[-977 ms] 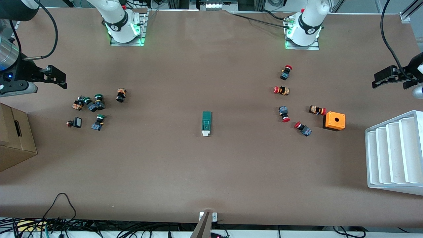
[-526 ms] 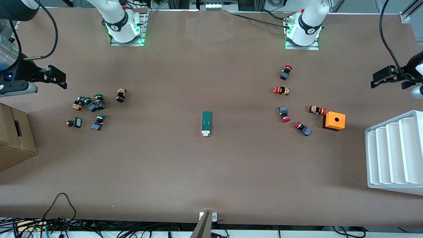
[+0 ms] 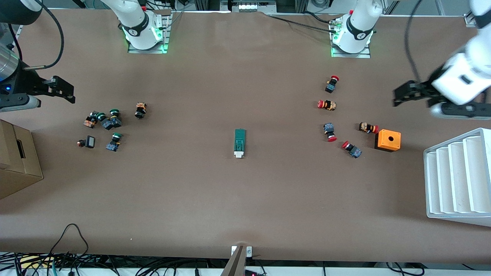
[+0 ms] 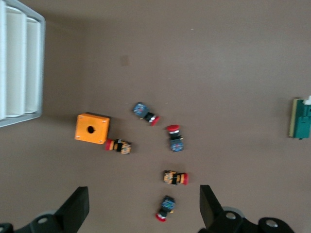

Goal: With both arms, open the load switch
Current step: 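Move the left gripper over the green load switch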

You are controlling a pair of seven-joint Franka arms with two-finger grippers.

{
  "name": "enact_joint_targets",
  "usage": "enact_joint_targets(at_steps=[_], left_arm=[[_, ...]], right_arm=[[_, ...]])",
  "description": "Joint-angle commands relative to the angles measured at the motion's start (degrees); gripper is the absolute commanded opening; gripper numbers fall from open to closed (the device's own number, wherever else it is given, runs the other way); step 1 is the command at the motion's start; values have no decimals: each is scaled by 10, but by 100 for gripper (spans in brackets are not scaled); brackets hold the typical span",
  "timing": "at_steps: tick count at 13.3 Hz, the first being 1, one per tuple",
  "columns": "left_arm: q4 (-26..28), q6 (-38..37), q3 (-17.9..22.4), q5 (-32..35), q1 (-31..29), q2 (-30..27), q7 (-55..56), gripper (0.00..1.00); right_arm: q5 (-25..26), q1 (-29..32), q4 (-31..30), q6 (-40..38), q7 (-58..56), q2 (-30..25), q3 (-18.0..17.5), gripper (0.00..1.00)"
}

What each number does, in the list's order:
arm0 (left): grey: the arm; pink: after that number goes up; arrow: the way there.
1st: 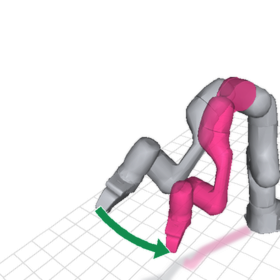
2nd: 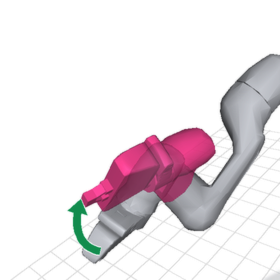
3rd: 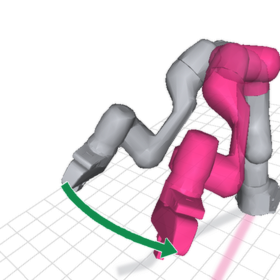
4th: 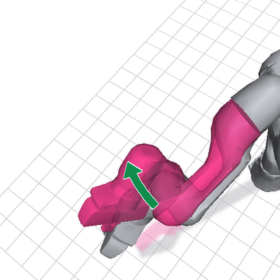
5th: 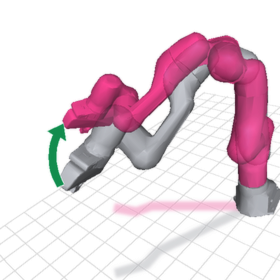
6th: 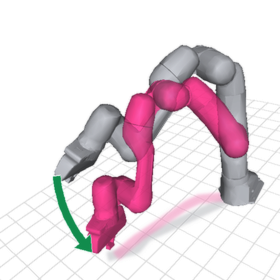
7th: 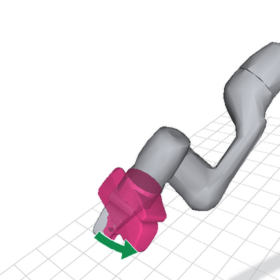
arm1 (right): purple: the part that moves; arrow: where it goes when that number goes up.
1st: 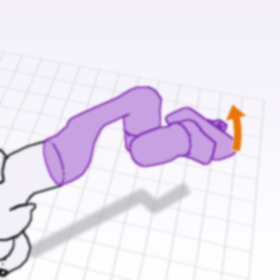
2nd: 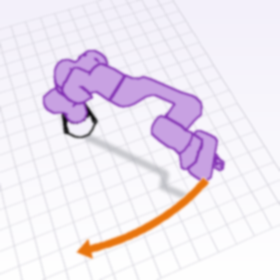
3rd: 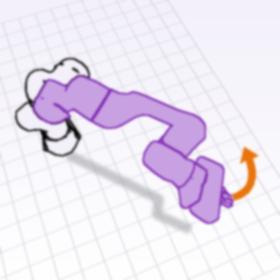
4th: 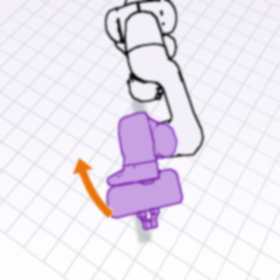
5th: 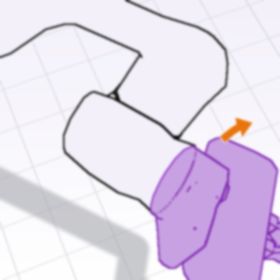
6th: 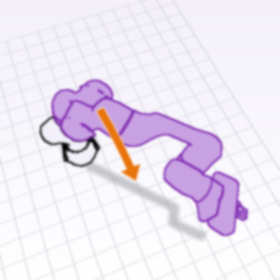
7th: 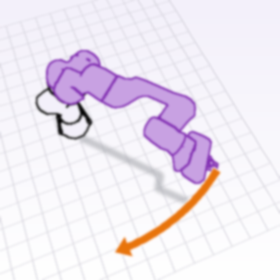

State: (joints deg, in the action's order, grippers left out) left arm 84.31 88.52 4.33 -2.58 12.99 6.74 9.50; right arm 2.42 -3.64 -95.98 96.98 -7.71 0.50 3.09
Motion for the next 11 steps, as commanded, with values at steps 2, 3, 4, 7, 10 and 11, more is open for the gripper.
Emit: enact_joint_targets(at_steps=[2,3,4,7,10,11], left_arm=[[5,54,-34,-5,50,20,118,100],[6,73,-36,-5,64,26,142,100],[9,95,-48,-8,75,31,168,100],[63,207,-116,-10,76,35,270,100],[119,322,-180,26,77,45,372,100],[140,363,-207,66,77,54,418,100]], right_arm=[[7,14,13,1,-2,5,-1,99],[7,14,13,1,-1,5,-1,99],[7,19,13,1,-1,5,-1,99],[7,26,13,1,-1,5,-1,99],[7,27,13,1,-1,5,-2,99],[7,27,12,1,0,5,-2,99]])
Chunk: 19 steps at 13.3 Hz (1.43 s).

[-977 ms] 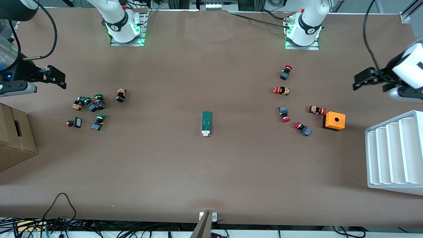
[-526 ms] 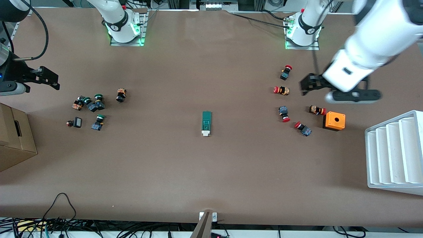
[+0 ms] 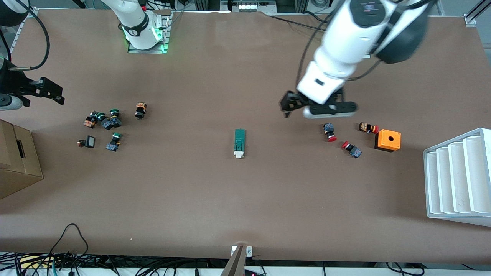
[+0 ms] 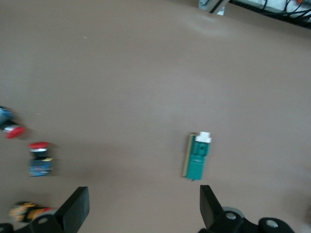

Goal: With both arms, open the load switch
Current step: 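Move the left gripper over the green load switch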

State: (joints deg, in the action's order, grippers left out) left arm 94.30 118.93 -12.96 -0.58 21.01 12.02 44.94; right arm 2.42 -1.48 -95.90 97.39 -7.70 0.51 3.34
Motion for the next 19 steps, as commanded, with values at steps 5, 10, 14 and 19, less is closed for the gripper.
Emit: enact_joint_targets(at_steps=[5,10,14,19], left_arm=[[68,138,-101,344,53,91,379,100],[67,138,-142,667,96,206,702,100],[61,130,-138,835,135,277,849,100],[58,96,-130,965,153,318,874,100]], right_arm=[[2,4,12,-4,1,5,-4,99],[4,5,12,0,-2,11,-4,99],[7,4,12,-4,-3,49,-4,99],[13,-1,12,-20,-6,54,-8,99]])
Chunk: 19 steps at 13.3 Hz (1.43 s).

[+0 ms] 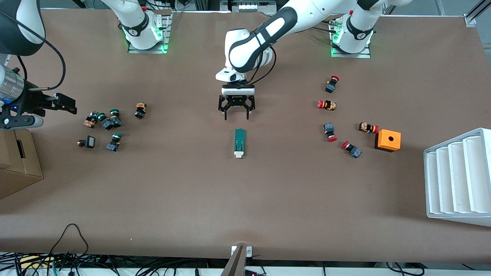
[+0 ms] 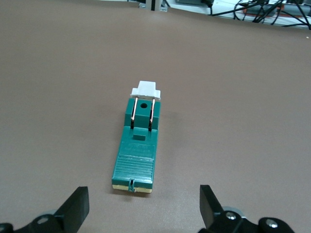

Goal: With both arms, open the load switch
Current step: 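Lower the left gripper and grasp the green switch base, then reach the right gripper to the white handle while the left gripper holds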

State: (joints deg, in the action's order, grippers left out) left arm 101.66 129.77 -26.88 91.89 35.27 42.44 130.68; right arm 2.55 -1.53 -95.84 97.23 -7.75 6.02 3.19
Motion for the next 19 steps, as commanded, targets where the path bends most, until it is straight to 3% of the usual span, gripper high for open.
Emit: enact_joint_targets(at_steps=[1,6,7,9,11,12,15,18,19], left_arm=[[-17,-21,10,63,10,25,18,100],[-37,-47,23,177,10,83,55,100],[-38,-47,24,181,11,88,59,100],[-39,-59,24,181,15,96,59,100],[-86,-70,23,185,23,119,57,100],[-103,-79,22,188,28,135,55,100],[-113,-84,22,213,31,150,57,100],[-106,-88,23,215,30,150,58,100],[-103,-90,23,215,30,150,58,100]], right_arm=[[11,-2,11,-25,-3,-1,-8,99],[3,-11,17,-24,-8,7,-9,98],[1,-15,52,-34,-8,31,-9,97],[-40,-19,185,-93,18,127,-9,94],[-79,-19,299,-121,77,218,-9,94],[-94,-25,326,-117,107,247,-10,94],[-133,-84,356,-62,253,317,-4,95],[-255,-114,356,28,463,375,-3,95],[-266,-125,356,37,505,390,0,95]])
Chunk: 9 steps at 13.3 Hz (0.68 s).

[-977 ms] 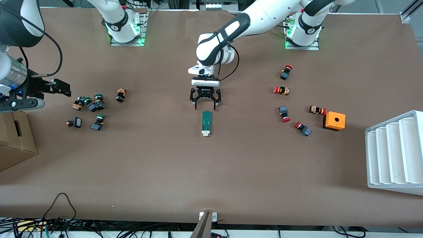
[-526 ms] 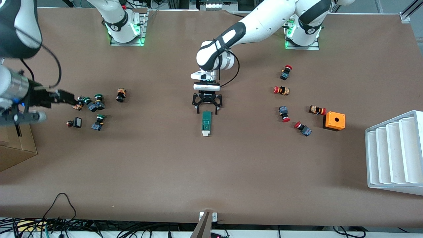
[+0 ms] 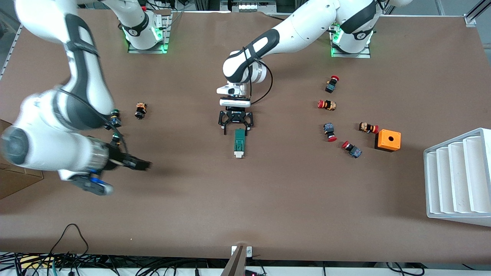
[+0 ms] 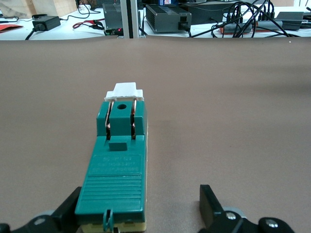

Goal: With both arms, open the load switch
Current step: 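Reach the right gripper to the white handle while the left gripper holds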

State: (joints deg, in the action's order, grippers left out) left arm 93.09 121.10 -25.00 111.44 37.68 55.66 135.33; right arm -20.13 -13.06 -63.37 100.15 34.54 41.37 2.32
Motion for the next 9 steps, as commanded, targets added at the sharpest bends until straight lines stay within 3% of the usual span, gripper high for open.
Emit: enact_joint_targets(at_steps=[1,4,7,9], left_arm=[[-15,-5,5,20,5,18,13,99],[-12,-7,4,19,4,18,13,79],[-12,-10,4,19,4,18,13,48],[-8,-11,5,19,4,18,19,34]], right_arm=[[-50,-18,32,21,130,48,7,95],[-117,-44,33,82,283,86,6,95],[-122,-95,49,152,447,137,1,95],[-122,-128,75,157,518,172,6,95]])
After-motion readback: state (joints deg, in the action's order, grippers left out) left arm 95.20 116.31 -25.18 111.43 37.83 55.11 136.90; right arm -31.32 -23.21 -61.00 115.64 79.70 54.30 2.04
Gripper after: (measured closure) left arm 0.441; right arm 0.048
